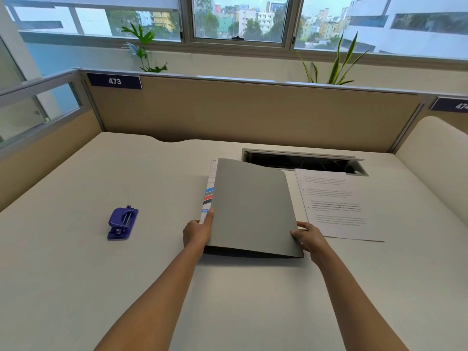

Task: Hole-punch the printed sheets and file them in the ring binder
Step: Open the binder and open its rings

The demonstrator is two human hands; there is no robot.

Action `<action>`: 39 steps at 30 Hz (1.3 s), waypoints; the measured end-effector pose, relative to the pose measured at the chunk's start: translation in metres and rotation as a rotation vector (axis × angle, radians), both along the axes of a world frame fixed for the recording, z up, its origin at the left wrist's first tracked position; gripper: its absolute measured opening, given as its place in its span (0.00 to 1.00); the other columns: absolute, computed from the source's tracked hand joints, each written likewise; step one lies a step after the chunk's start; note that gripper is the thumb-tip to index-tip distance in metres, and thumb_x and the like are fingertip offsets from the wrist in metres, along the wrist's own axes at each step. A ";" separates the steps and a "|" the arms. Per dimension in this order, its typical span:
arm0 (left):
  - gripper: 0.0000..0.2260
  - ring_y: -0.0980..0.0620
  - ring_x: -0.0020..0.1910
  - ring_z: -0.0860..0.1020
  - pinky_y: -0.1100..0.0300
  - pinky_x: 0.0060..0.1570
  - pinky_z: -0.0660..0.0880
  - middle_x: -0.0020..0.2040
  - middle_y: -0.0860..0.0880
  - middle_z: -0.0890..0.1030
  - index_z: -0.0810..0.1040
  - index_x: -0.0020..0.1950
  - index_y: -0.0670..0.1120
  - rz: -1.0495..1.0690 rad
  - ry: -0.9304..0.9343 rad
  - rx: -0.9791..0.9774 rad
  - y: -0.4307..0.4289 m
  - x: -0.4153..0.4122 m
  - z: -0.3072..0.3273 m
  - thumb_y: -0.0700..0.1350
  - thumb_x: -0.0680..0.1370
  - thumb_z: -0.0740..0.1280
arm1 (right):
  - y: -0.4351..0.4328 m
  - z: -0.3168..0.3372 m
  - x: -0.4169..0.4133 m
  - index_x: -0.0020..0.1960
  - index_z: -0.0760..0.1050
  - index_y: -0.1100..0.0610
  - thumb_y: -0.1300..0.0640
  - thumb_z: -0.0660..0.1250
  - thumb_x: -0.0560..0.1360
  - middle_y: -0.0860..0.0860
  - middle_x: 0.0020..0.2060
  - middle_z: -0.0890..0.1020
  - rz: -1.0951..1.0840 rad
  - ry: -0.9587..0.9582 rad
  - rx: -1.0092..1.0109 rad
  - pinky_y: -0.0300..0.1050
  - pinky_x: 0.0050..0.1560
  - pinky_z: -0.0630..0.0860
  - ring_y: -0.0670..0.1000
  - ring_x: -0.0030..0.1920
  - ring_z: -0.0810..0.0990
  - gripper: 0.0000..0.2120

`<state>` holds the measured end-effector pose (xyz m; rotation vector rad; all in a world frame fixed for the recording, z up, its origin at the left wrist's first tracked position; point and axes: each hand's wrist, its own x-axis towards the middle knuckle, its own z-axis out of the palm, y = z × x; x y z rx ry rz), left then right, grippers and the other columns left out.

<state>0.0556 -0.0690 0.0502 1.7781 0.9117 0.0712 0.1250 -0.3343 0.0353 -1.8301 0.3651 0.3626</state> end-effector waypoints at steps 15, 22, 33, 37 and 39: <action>0.24 0.46 0.43 0.75 0.59 0.39 0.70 0.49 0.43 0.79 0.78 0.53 0.39 -0.056 0.015 0.075 -0.037 -0.025 -0.012 0.61 0.77 0.60 | -0.032 -0.006 -0.030 0.64 0.73 0.60 0.66 0.61 0.74 0.58 0.57 0.80 -0.009 0.008 -0.112 0.48 0.56 0.73 0.58 0.56 0.78 0.19; 0.21 0.44 0.61 0.72 0.52 0.57 0.73 0.63 0.41 0.71 0.70 0.68 0.42 -0.141 -0.032 0.276 -0.043 -0.029 -0.011 0.53 0.80 0.57 | -0.030 0.003 -0.035 0.67 0.72 0.61 0.67 0.60 0.75 0.58 0.59 0.79 0.014 -0.045 -0.267 0.47 0.58 0.71 0.58 0.59 0.76 0.20; 0.49 0.52 0.77 0.47 0.55 0.75 0.44 0.78 0.49 0.49 0.53 0.77 0.49 -0.789 -0.143 0.819 -0.034 -0.056 -0.012 0.77 0.64 0.48 | -0.020 0.006 -0.049 0.68 0.70 0.63 0.64 0.58 0.78 0.59 0.64 0.76 -0.021 -0.223 -0.410 0.47 0.65 0.65 0.59 0.65 0.72 0.18; 0.44 0.52 0.77 0.42 0.56 0.75 0.39 0.79 0.48 0.44 0.48 0.78 0.48 -0.916 -0.130 0.884 -0.032 -0.055 -0.013 0.70 0.71 0.59 | -0.022 -0.003 -0.053 0.65 0.72 0.60 0.63 0.54 0.79 0.58 0.57 0.80 -0.124 -0.217 -0.305 0.52 0.64 0.70 0.58 0.60 0.76 0.17; 0.42 0.51 0.78 0.42 0.57 0.75 0.39 0.78 0.46 0.44 0.47 0.78 0.46 -0.915 -0.126 0.910 -0.034 -0.055 -0.012 0.67 0.74 0.58 | -0.023 -0.006 -0.056 0.64 0.72 0.61 0.64 0.51 0.80 0.57 0.52 0.81 -0.163 -0.221 -0.262 0.53 0.63 0.72 0.56 0.54 0.78 0.17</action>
